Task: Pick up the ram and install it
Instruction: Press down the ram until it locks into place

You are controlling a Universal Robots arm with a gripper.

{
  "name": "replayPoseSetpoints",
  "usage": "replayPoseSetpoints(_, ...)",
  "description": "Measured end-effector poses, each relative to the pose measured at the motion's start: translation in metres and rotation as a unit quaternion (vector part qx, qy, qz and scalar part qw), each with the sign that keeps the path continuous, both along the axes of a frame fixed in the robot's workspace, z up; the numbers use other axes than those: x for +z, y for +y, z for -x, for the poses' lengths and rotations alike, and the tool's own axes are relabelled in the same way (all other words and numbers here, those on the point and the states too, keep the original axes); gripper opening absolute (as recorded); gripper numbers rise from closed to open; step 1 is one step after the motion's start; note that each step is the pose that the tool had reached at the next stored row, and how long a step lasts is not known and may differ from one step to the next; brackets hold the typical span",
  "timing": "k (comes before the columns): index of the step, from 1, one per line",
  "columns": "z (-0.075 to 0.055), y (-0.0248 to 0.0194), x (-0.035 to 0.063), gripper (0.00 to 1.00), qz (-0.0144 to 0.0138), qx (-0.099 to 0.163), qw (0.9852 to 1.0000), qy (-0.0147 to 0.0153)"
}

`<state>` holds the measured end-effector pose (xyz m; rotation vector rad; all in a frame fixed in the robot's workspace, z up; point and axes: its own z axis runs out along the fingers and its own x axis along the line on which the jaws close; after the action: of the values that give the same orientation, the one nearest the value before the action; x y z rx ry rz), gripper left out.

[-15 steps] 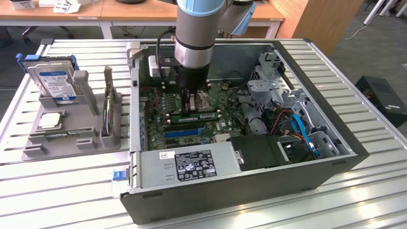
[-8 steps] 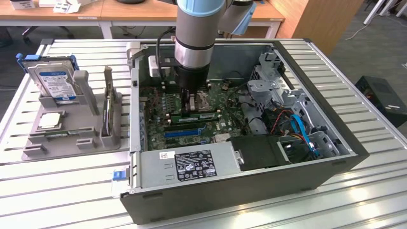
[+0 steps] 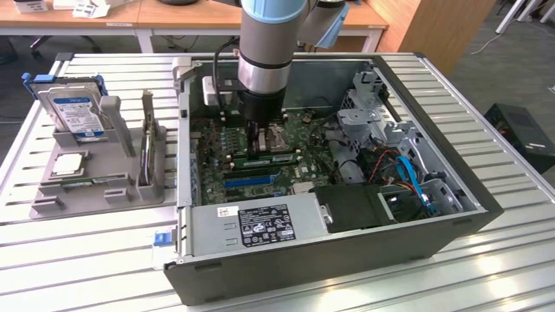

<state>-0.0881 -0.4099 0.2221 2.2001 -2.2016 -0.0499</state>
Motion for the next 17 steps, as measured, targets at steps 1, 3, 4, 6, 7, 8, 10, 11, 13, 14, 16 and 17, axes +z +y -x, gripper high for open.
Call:
replayPoseSetpoints(1,0.000,0.0001,0.0006,0.11,-0.0004,0.000,1.0000,-0.0002)
replayPoseSetpoints(3,0.000,0.0001,0.0034,0.11,-0.0002,0.000,1.0000,-0.0002)
replayPoseSetpoints(4,0.000,-0.0001,0.0051,0.11,0.0001,0.000,1.0000,0.0001)
replayPoseSetpoints(6,0.000,0.0000,0.0077,0.11,0.0000,0.000,1.0000,0.0000)
replayPoseSetpoints(7,0.000,0.0000,0.0093,0.11,0.0001,0.000,1.0000,0.0000)
replayPoseSetpoints(8,0.000,0.0000,0.0109,0.11,0.0001,0.000,1.0000,0.0000)
replayPoseSetpoints(10,0.000,0.0000,0.0144,0.11,0.0001,0.000,1.0000,0.0000)
replayPoseSetpoints(11,0.000,0.0000,0.0163,0.11,0.0000,0.000,1.0000,0.0000)
replayPoseSetpoints(13,0.000,0.0000,0.0207,0.11,0.0001,0.000,1.0000,0.0001)
replayPoseSetpoints(14,0.000,0.0000,0.0231,0.11,0.0001,0.000,1.0000,0.0001)
replayPoseSetpoints(16,0.000,0.0000,0.0276,0.11,0.0001,0.000,1.0000,0.0001)
replayPoseSetpoints(17,0.000,0.0000,0.0299,0.11,0.0001,0.000,1.0000,0.0000)
